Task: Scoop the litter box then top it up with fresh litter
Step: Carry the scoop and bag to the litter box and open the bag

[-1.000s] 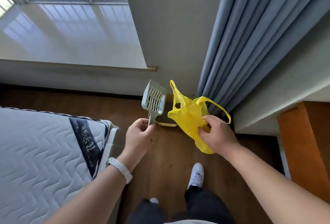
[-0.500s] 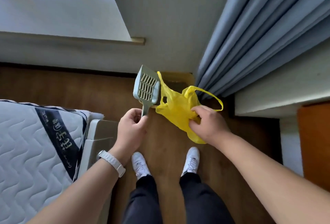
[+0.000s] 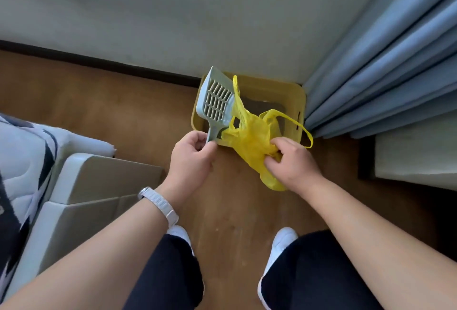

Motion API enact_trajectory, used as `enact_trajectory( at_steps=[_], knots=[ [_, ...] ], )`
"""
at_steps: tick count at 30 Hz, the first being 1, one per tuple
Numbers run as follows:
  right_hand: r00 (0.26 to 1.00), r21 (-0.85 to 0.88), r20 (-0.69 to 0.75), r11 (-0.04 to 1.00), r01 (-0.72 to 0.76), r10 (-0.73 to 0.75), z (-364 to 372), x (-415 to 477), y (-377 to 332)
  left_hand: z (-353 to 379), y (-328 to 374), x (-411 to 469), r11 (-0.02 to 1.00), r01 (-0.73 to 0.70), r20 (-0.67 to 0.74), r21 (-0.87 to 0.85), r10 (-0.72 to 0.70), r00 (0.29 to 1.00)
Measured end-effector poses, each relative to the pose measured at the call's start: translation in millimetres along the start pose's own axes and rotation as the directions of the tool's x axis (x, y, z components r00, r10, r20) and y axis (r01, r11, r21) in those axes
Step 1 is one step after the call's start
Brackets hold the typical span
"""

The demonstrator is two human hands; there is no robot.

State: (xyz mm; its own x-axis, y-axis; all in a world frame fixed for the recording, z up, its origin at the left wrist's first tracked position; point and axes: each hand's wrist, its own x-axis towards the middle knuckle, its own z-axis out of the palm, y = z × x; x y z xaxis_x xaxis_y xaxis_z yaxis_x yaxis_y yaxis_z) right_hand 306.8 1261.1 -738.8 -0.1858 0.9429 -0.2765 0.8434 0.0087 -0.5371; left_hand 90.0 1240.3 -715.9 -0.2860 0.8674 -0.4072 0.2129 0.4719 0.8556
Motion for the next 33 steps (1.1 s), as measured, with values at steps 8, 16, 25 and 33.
enact_trajectory(
  at_steps=[8,16,25,33],
  knots=[
    [0.983,-0.234,0.081,0.956,0.178,-0.163,119.9,89.6,71.9,31.1,-116.6,98.7,1.000,0.001,-0.009,-0.012,-0.001,1.000],
    [0.967,-0.344,0.088,0.904,0.255,-0.239,142.3,122.4,79.3,59.7,-137.5,140.6,0.996,-0.038,-0.066,-0.083,0.033,0.997],
    [0.895,-0.305,-0.009,0.854,0.422,-0.445,151.2,122.5,55.6,76.8,-134.0,149.3,0.994,-0.024,-0.033,-0.104,0.021,0.999],
    [0.954,0.080,-0.097,0.954,0.290,-0.283,143.5,124.6,50.9,68.0,-137.0,150.1,0.998,-0.052,0.003,-0.044,0.052,0.999]
  ],
)
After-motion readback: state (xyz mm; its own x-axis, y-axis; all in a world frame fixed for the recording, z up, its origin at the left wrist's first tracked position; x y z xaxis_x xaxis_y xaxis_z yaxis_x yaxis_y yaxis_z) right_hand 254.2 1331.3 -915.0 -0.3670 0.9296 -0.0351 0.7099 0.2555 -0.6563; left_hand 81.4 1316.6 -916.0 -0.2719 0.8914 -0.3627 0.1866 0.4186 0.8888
